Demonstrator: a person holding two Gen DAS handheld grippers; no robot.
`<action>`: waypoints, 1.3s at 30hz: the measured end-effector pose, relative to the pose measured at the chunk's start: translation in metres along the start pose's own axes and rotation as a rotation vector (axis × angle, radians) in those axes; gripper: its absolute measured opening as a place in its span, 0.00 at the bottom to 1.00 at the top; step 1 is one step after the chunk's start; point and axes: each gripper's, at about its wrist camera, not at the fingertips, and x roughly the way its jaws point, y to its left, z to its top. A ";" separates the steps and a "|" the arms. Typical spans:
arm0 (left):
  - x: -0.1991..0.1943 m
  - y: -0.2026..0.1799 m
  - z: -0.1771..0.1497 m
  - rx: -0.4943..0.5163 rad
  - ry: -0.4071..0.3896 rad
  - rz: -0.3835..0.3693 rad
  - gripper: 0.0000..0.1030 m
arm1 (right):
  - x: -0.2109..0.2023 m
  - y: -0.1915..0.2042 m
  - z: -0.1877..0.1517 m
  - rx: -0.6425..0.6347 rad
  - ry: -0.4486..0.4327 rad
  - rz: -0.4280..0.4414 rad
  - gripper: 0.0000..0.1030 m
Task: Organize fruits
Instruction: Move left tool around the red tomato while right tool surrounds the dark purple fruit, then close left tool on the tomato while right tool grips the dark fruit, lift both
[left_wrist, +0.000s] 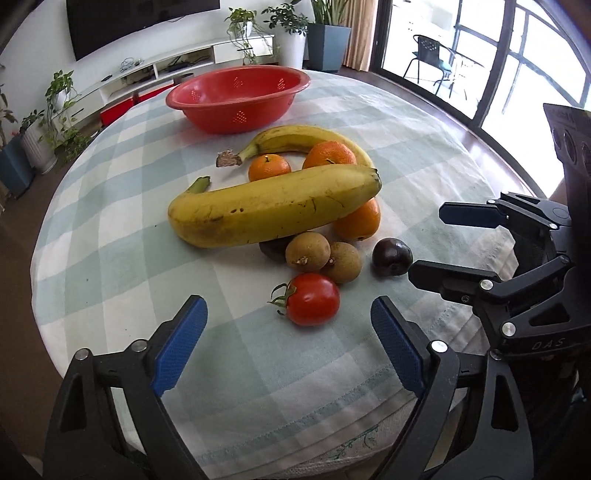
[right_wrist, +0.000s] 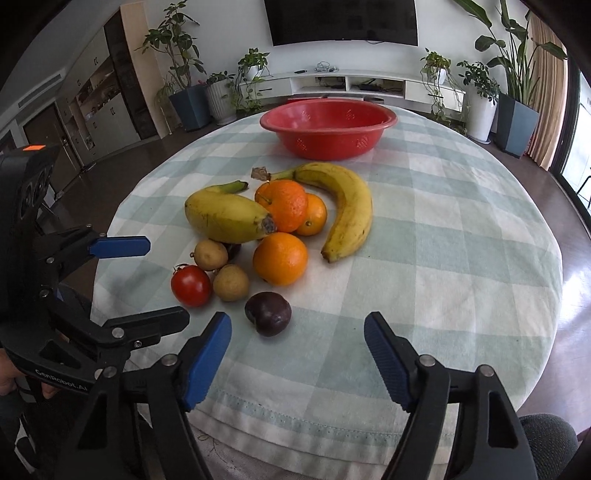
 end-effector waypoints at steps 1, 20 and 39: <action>0.002 0.000 0.001 0.003 0.005 -0.013 0.75 | 0.001 -0.001 0.001 -0.002 0.004 0.004 0.75; 0.023 -0.005 0.004 0.053 0.030 -0.067 0.33 | 0.031 0.004 0.008 -0.067 0.064 0.014 0.60; 0.019 -0.004 -0.003 0.054 0.024 -0.071 0.32 | 0.034 0.012 0.009 -0.114 0.076 0.008 0.30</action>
